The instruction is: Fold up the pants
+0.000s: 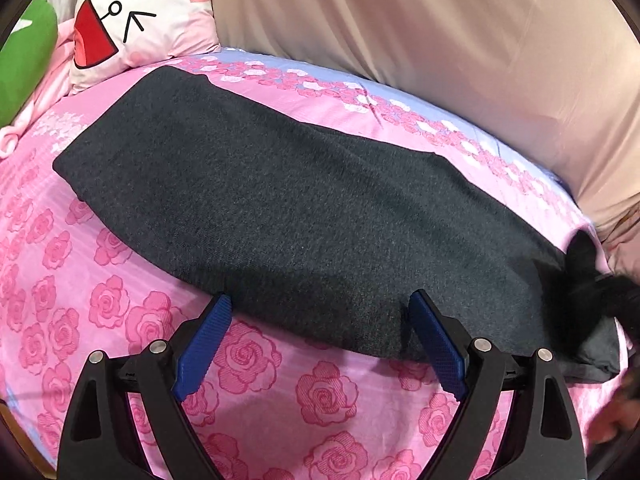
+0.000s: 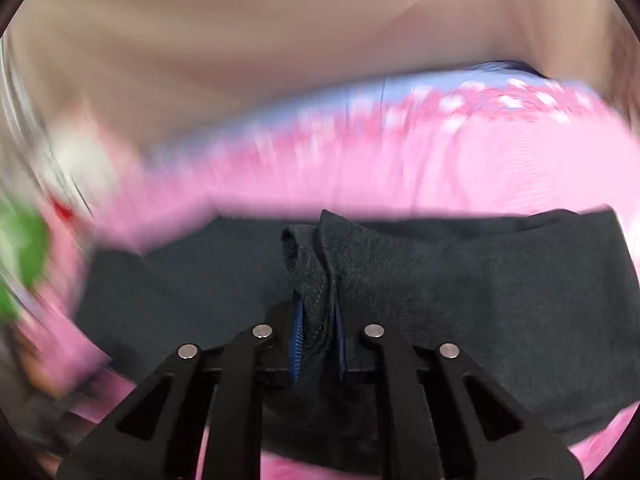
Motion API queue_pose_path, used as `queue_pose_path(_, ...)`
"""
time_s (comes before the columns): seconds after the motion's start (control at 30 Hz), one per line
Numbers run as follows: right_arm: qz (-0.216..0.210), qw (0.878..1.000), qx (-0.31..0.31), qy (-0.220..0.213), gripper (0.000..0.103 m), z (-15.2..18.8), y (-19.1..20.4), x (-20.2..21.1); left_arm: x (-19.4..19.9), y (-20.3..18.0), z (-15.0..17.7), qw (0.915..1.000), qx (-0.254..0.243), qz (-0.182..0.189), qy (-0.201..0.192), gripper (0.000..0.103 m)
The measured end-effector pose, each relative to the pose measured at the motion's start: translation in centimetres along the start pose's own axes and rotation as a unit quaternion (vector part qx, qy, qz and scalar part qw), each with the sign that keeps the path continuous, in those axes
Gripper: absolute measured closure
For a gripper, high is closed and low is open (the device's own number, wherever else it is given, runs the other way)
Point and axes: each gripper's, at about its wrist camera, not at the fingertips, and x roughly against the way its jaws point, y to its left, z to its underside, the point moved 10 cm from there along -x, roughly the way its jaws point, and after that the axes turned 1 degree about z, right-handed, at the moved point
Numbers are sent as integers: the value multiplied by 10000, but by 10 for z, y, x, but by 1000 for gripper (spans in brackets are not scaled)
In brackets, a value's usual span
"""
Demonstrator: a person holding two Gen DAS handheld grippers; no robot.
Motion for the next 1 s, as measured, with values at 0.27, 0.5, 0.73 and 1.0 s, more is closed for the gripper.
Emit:
queue_pose_path(0.27,-207,9868,597,1489,50,64,24,-64,2,0,-3,9998,99,150,-52,12)
queue_pose_path(0.5,491,9843,1150,1242,48,65,25,-51,5,1,-4,9995,195,208,-122,12)
queue_pose_path(0.73,1246,9690,1719,1260,95,75,17,-71,30,-3,-18,9952,-692,-425,-552,12)
queue_pose_path(1.0,792,9666,1902,1523,86,89,58,-109,36,85,-69,9971,637,-270,-324,12)
